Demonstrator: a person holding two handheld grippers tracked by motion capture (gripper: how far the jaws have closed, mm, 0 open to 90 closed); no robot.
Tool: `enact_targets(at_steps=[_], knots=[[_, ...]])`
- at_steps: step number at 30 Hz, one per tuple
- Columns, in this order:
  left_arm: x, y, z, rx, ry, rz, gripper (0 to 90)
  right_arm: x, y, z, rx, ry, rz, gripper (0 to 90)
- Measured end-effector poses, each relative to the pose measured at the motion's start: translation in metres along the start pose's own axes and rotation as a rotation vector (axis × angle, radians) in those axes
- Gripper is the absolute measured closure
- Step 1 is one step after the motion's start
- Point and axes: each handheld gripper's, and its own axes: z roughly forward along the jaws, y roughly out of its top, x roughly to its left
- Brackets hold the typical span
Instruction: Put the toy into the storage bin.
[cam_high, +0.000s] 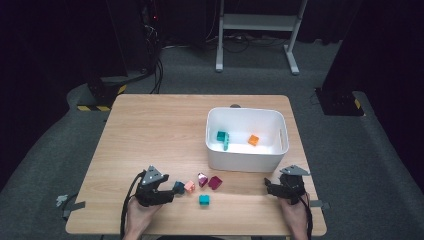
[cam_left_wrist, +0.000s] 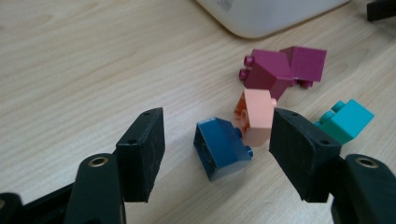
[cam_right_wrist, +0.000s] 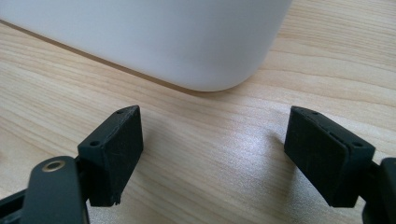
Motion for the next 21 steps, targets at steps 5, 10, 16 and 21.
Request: enact_targets(at_steps=[5, 10, 16, 21], knots=[[-0.002, -0.008, 0.007, 0.01, -0.005, -0.008, 35.9, 0.0, 0.0, 0.0, 0.0, 0.0, 0.0, 19.3], [-0.004, -0.013, 0.014, 0.015, -0.003, -0.016, 36.1, 0.0, 0.0, 0.0, 0.0, 0.0, 0.0, 19.3], [-0.004, -0.018, 0.022, 0.02, 0.013, -0.017, 38.0, 0.0, 0.0, 0.0, 0.0, 0.0, 0.0, 19.3], [-0.004, -0.02, 0.025, 0.012, 0.021, -0.021, 41.4, 0.0, 0.0, 0.0, 0.0, 0.0, 0.0, 19.3]])
